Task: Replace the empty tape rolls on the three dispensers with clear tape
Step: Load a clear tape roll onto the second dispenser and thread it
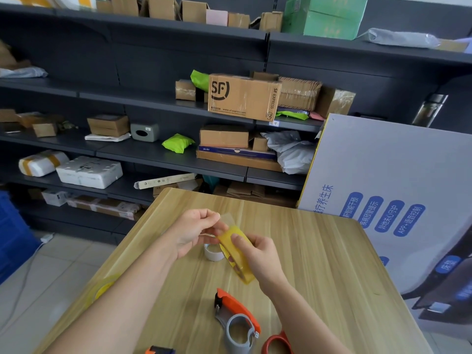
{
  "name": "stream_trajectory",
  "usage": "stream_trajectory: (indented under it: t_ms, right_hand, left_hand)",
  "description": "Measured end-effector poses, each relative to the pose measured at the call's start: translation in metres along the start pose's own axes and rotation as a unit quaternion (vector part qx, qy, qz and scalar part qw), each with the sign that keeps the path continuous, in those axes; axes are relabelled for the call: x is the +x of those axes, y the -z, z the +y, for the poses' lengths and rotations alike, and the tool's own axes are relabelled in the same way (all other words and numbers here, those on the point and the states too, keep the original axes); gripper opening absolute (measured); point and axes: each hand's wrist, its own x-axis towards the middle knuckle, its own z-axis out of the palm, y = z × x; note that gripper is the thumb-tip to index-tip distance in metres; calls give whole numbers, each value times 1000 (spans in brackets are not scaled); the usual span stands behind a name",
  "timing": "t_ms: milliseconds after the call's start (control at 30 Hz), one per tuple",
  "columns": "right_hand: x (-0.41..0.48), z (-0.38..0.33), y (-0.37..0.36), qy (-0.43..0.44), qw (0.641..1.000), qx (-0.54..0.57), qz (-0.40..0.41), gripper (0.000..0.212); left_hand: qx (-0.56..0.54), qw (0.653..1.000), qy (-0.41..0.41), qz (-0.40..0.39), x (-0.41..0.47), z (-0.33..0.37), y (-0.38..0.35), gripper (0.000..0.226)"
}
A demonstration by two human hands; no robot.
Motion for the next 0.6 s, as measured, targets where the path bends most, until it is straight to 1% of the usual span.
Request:
stream_trajectory:
  t_ms: [33, 100, 133, 200, 233, 267, 333, 367, 400, 467, 533, 600]
  right_hand:
    - [0, 1, 0, -2, 1000, -7, 4, 24]
    - [-1, 5, 1, -4, 1000, -26, 14, 23]
    - [-1, 7, 1, -3, 999, -33, 18, 24]
    - [-2, 11, 2, -4, 999, -44, 20, 24]
    - [-2, 13, 1, -6, 999, -48, 20, 25]
    - [-2, 14, 1, -8, 999, -48, 17, 25]
    - [-3, 16, 0, -13, 999, -50, 11, 26]
    - [-3, 16, 1, -15, 998, -58, 4, 25]
    - [-4, 17, 2, -16, 998, -68, -4, 23]
    - [-5, 22, 4, -19, 995, -91, -20, 23]
    - [-6, 30, 5, -13, 992, -120, -26, 31]
    - [-8, 41, 7, -14, 990, -138, -30, 43]
  left_hand:
    - [-17, 1000, 9, -4, -1, -1, 1, 23]
    - [-45, 998, 31, -10, -2, -4, 2, 42]
    - [-42, 998, 34, -16, -3, -4, 2, 53]
    - [11, 999, 17, -33, -5, -6, 0, 75]
    - [52, 998, 7, -39, -6, -8, -3, 73]
    - [93, 995, -6, -39, -6, -10, -7, 61]
    - [150, 988, -31, -18, -2, -17, -12, 24]
    - [146, 989, -34, -1, -1, -20, -13, 11]
    - [124, 992, -27, 17, 2, -25, -11, 10]
    - [47, 998, 15, 38, 5, -36, -8, 12]
    - [0, 997, 69, 41, 8, -51, -7, 12]
    - [-21, 992, 110, 49, 11, -67, -6, 15]
